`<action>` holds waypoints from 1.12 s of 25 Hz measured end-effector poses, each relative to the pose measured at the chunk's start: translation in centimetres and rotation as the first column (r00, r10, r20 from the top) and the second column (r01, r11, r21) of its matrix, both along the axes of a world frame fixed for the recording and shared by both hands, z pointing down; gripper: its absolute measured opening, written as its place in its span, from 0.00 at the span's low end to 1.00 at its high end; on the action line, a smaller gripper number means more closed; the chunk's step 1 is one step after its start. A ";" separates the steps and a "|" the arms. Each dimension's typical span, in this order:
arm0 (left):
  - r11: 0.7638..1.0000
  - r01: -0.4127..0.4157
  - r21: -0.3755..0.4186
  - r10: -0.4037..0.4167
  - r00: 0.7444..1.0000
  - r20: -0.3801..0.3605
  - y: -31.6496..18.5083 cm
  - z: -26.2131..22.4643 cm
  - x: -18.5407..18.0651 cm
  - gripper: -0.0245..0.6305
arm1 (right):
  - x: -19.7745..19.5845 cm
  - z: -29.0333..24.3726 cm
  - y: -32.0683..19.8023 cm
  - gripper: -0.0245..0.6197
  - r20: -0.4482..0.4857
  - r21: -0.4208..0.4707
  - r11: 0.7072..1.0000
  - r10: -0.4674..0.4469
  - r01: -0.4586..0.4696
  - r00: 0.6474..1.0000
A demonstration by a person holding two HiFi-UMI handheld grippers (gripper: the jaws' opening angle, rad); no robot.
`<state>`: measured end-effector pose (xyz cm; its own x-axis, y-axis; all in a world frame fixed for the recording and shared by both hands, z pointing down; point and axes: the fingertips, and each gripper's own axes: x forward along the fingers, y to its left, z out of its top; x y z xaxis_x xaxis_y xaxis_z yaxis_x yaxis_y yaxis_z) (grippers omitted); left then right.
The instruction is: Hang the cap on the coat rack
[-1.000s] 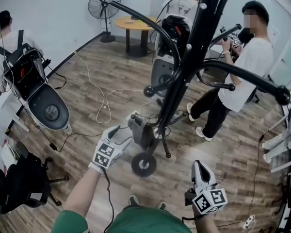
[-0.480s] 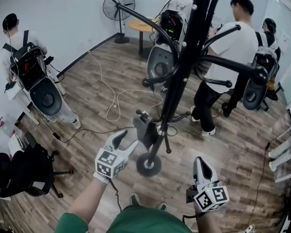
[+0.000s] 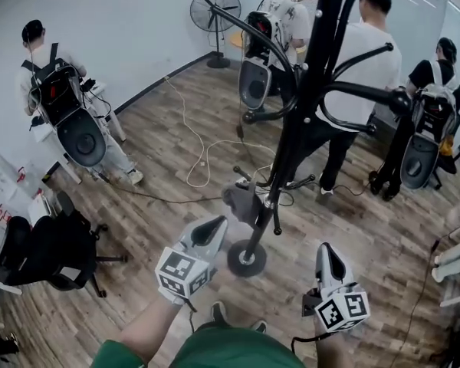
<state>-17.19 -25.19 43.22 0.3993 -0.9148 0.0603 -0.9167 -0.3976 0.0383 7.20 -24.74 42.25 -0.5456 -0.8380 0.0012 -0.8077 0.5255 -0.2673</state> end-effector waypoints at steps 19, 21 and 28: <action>0.978 0.170 0.117 -0.171 0.985 -0.007 6.3 -5.2 -0.5 0.06 | -2.3 -6.1 3.3 0.05 -0.155 0.267 0.955 -0.086 0.126 0.984; 0.977 0.179 0.117 -0.179 0.984 -0.014 6.6 -5.0 -0.5 0.06 | -2.2 -6.2 3.7 0.05 -0.163 0.280 0.951 -0.087 0.131 0.983; 0.974 0.188 0.128 -0.185 0.982 -0.034 6.9 -5.3 -0.6 0.06 | -1.7 -6.6 4.2 0.05 -0.168 0.304 0.944 -0.081 0.130 0.982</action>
